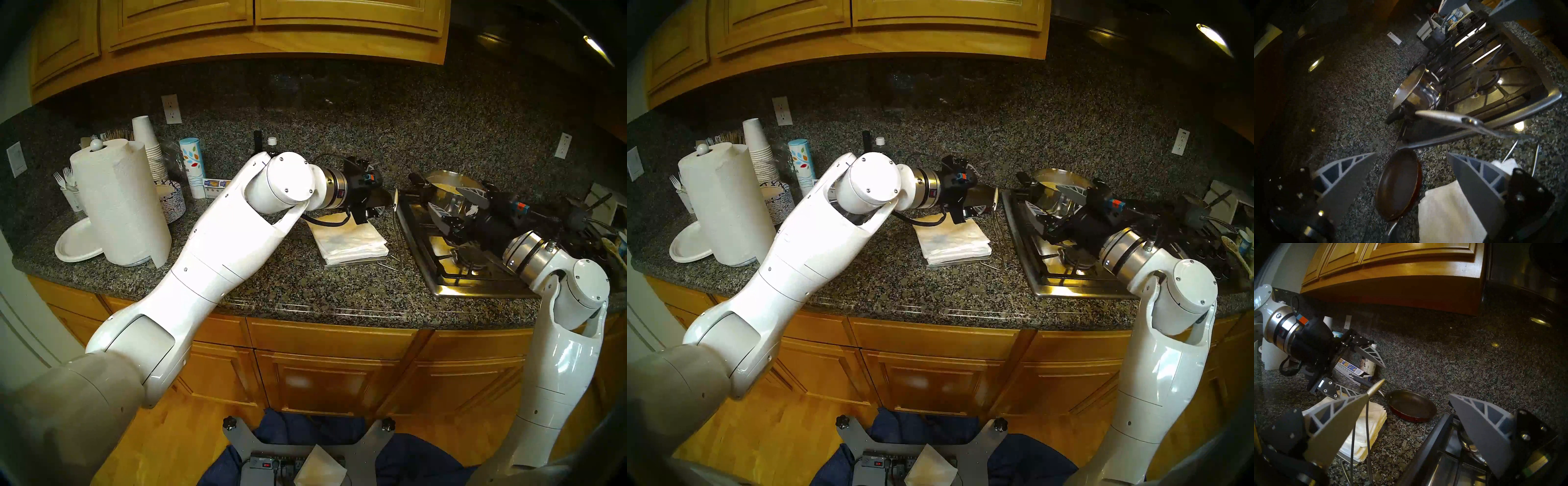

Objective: Take napkin out of napkin holder

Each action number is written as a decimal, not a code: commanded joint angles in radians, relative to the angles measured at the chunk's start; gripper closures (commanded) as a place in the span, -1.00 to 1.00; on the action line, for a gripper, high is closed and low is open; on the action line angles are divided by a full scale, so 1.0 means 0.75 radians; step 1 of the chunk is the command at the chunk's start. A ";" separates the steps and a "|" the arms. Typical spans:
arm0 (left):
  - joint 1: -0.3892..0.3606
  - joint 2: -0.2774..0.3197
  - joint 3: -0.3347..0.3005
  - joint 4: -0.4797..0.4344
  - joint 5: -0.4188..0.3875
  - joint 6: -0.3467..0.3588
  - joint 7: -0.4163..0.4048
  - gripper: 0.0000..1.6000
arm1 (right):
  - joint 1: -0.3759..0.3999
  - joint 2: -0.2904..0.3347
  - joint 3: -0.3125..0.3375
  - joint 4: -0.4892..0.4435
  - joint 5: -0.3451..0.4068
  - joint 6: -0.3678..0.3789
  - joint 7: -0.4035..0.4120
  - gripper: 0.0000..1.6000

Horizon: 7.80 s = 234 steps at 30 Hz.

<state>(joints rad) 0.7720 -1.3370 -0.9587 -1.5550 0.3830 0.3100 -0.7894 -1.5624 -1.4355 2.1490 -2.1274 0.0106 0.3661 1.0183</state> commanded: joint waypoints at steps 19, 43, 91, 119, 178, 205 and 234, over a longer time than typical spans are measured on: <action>0.090 0.274 -0.224 -0.170 -0.152 -0.039 -0.225 -0.81 | 0.083 0.022 -0.100 0.022 -0.011 -0.006 -0.024 -1.00; 0.139 0.304 -0.286 -0.180 -0.173 -0.064 -0.216 -0.54 | 0.093 0.039 -0.162 0.012 -0.014 0.009 -0.043 -1.00; 0.172 0.357 -0.227 -0.100 -0.076 -0.118 -0.207 -0.45 | 0.135 0.052 -0.215 0.072 -0.014 -0.001 -0.090 -1.00; 0.157 0.319 -0.198 -0.045 -0.076 -0.175 -0.194 -0.28 | 0.122 0.055 -0.208 0.076 -0.009 -0.008 -0.105 -1.00; 0.223 0.387 -0.276 -0.104 -0.006 -0.116 -0.125 1.00 | 0.124 0.059 -0.205 0.076 -0.005 -0.012 -0.108 -1.00; 0.580 0.670 -0.553 -0.414 -0.092 0.033 -0.149 1.00 | 0.141 0.067 -0.227 0.092 -0.002 -0.015 -0.106 -1.00; 0.839 0.770 -0.814 -0.527 -0.185 0.074 -0.123 -1.00 | 0.145 0.072 -0.243 0.093 0.005 -0.017 -0.106 -1.00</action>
<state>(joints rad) 1.3911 -0.7856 -1.4913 -1.9014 0.2771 0.3700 -0.8777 -1.4757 -1.3853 1.9632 -2.0299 0.0077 0.3581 0.9384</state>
